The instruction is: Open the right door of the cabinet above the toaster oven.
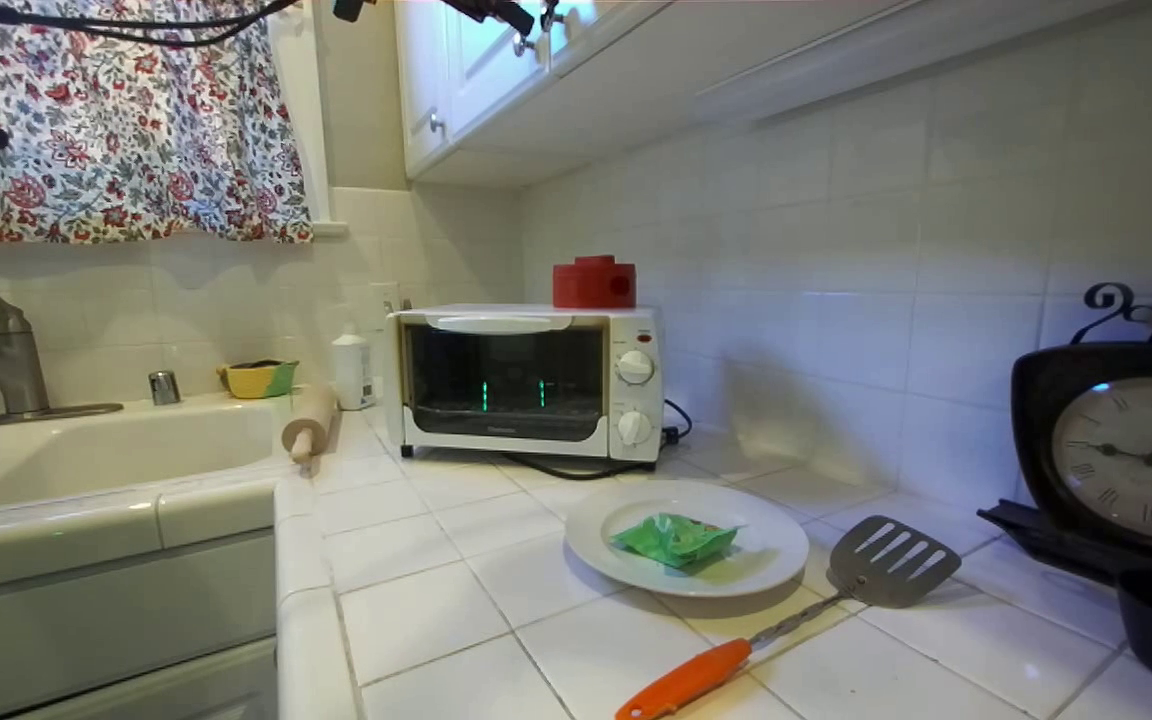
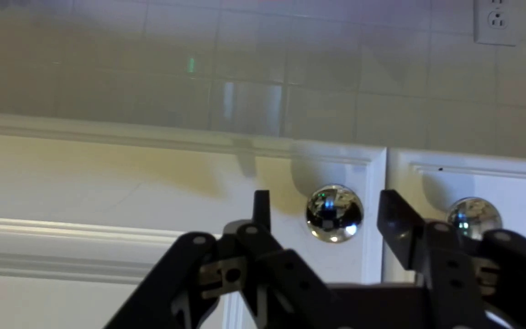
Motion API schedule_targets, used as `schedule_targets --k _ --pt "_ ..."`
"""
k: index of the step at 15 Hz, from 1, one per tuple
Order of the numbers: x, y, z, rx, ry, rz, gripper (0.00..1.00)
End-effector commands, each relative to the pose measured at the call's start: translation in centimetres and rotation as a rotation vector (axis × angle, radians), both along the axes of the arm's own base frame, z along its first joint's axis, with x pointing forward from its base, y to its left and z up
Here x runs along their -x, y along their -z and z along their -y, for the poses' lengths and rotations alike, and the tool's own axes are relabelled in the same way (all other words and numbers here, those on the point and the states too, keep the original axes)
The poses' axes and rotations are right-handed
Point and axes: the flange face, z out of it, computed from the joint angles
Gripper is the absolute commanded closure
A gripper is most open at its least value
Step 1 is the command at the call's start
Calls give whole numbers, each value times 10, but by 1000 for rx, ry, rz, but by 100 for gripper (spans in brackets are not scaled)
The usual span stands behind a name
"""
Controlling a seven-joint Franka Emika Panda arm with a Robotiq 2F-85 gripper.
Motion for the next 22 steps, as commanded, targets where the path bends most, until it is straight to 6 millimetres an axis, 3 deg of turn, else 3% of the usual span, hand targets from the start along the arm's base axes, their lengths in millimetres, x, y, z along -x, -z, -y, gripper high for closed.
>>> schedule_targets --k 1,5,8,9,11,13,19,20,22 --pt "-8 -4 -3 -3 -11 38 40" --pt "-9 -4 -2 -6 -6 49 43" --pt "-10 -4 0 -6 4 68 39" --pt "-10 -4 1 -8 9 73 32" --pt "-12 -3 0 -13 14 80 29" --pt "-13 -1 -1 -15 20 87 37" --pt "-17 4 -5 -18 32 96 85" --pt "-17 4 -5 -19 32 97 90" --pt "-13 2 -6 -12 26 98 90"
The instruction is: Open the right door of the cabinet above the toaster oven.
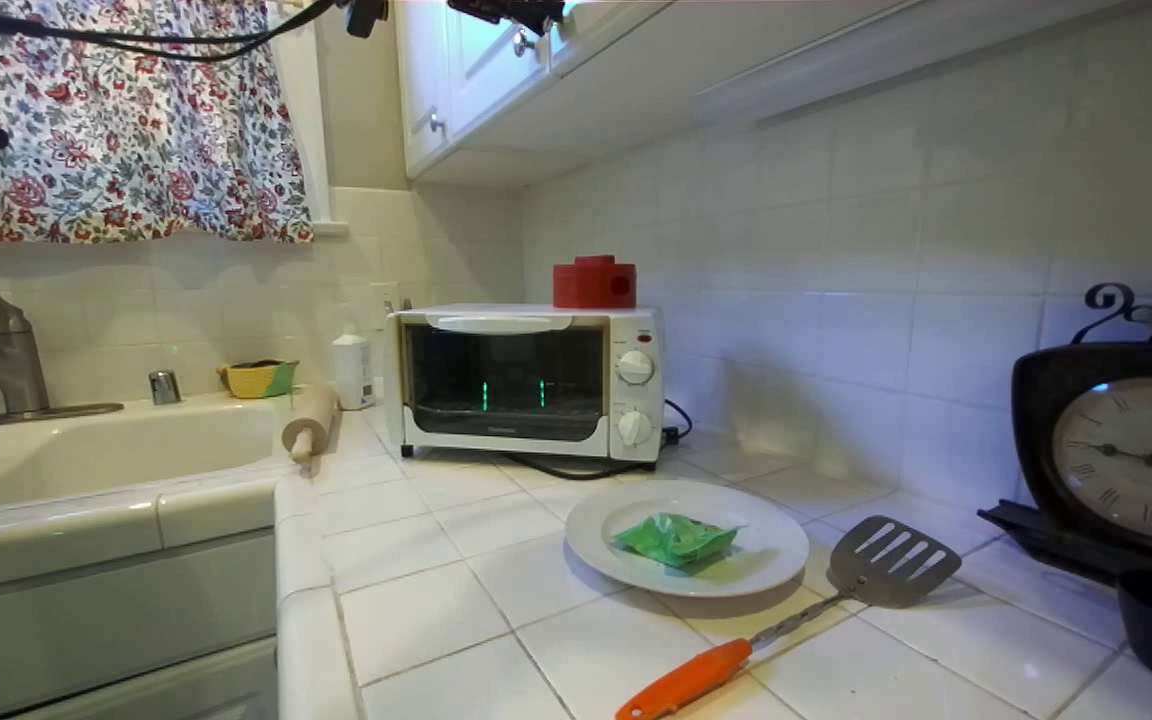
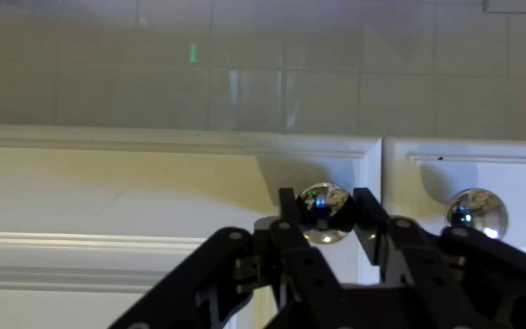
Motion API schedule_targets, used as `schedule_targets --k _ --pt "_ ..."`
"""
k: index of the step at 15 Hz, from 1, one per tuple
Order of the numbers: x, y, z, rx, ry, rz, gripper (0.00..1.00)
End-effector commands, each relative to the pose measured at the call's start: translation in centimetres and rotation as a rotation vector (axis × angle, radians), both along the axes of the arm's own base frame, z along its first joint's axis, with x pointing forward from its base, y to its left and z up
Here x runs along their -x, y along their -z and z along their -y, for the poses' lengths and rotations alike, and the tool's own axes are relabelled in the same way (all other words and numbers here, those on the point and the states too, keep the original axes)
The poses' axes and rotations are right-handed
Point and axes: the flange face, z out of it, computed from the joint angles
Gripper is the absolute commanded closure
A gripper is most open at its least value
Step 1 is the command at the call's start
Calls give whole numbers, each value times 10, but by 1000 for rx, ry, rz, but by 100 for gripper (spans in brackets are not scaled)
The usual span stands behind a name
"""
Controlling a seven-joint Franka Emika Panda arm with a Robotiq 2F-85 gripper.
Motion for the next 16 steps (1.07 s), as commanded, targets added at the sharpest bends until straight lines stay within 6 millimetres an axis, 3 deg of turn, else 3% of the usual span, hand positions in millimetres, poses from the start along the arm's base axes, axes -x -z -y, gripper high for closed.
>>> schedule_targets --k 1,9,16 --pt "0 -5 -2 12 -20 15 90" --pt "36 -9 -1 17 -137 -55 90" --pt "90 -12 2 -7 -199 -94 90"
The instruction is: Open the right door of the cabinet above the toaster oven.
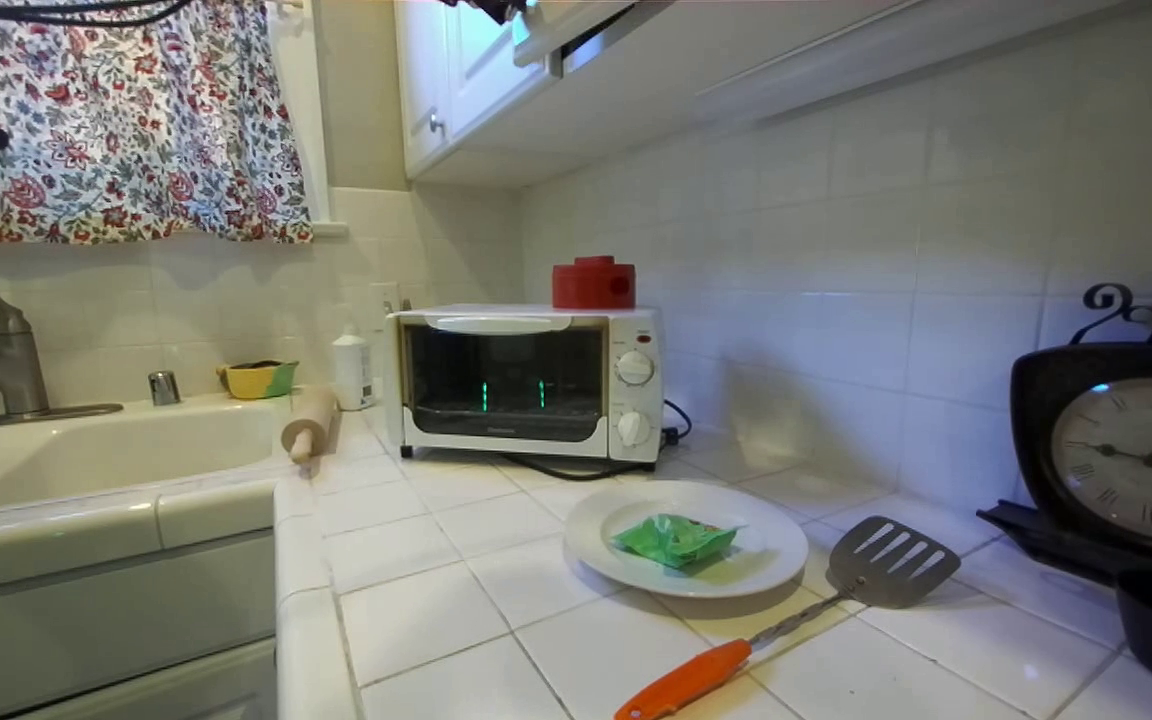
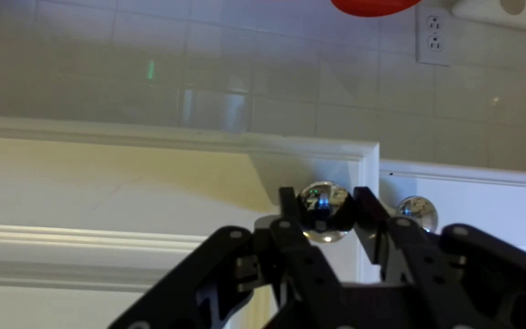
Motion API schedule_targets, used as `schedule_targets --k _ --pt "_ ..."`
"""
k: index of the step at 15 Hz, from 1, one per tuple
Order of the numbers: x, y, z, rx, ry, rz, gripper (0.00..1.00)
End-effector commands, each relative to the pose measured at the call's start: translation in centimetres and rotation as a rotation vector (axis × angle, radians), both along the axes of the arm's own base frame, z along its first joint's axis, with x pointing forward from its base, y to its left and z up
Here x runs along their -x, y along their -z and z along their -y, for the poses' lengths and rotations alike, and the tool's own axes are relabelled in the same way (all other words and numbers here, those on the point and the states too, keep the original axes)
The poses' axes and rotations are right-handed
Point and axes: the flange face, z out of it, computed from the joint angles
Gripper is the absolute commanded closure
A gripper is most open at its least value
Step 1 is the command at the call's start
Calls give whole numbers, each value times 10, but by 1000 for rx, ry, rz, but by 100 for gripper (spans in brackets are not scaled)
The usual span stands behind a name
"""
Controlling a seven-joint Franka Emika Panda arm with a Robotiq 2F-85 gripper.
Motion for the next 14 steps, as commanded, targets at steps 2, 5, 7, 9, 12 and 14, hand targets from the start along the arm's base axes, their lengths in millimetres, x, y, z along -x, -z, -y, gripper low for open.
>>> schedule_targets --k 2,5,7,9,12,14 --pt "57 -2 -6 -13 -49 -16 90" --pt "81 -4 -4 -32 -74 -34 90" --pt "97 -6 -2 -41 -95 -59 90" --pt "112 -9 4 -55 -137 -89 90" --pt "132 -15 18 -68 -185 -135 90" --pt "144 -19 26 -69 -224 -171 90"
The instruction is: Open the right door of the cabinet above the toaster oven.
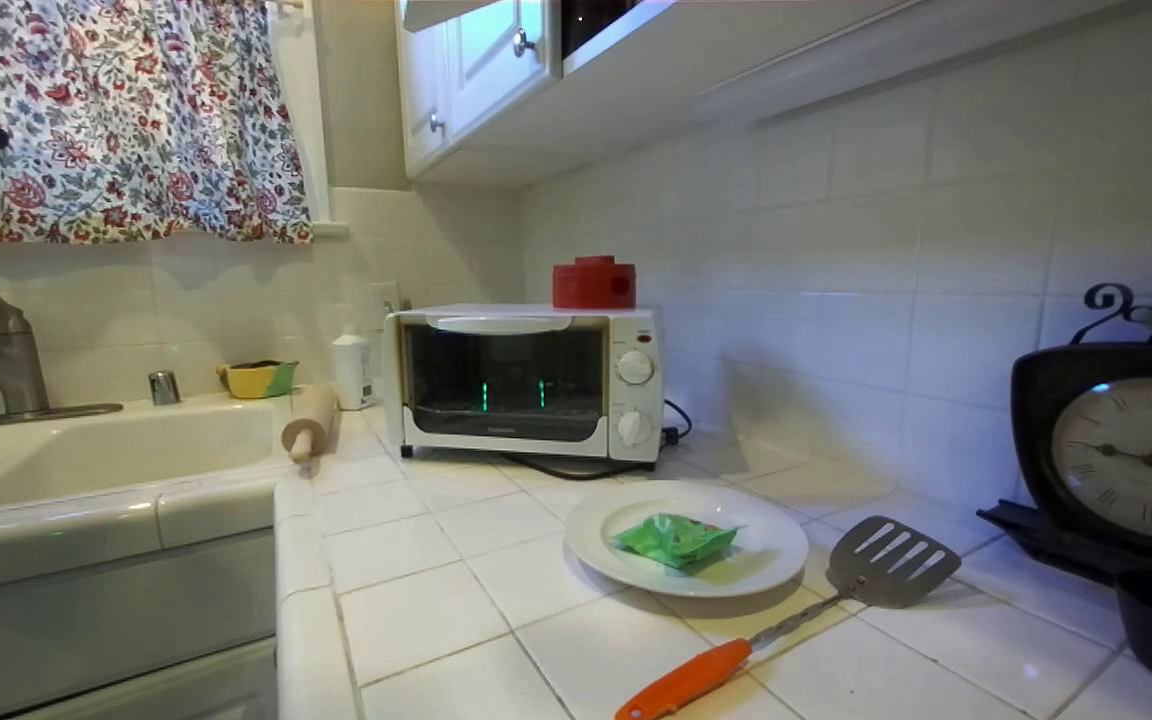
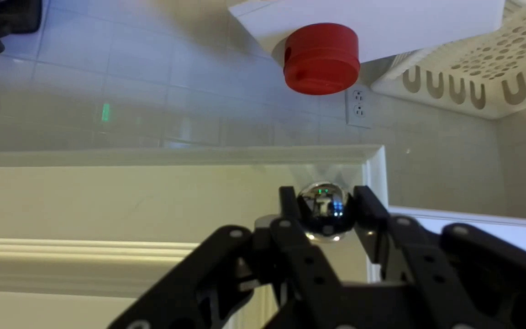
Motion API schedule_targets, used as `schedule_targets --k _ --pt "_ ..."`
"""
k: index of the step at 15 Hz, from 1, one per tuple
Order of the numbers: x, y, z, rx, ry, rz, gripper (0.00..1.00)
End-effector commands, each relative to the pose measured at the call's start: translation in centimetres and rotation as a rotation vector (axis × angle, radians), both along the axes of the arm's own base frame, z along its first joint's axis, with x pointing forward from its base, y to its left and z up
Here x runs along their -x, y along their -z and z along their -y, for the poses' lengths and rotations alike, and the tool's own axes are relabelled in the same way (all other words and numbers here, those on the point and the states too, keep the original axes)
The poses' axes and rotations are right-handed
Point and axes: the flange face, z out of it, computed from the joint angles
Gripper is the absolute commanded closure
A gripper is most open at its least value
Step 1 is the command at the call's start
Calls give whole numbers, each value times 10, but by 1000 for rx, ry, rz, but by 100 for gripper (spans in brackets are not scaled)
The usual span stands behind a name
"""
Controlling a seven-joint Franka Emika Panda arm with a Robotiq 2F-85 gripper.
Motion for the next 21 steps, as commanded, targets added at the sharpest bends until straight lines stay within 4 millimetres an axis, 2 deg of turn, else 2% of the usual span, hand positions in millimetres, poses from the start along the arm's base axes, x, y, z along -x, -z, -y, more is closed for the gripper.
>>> schedule_targets --k 1,9,15,21 --pt "34 -4 12 -14 -75 -54 90" --pt "71 -22 49 12 -215 -201 90" --pt "91 -37 75 39 -319 -331 90" --pt "114 -53 101 102 -357 -471 90"
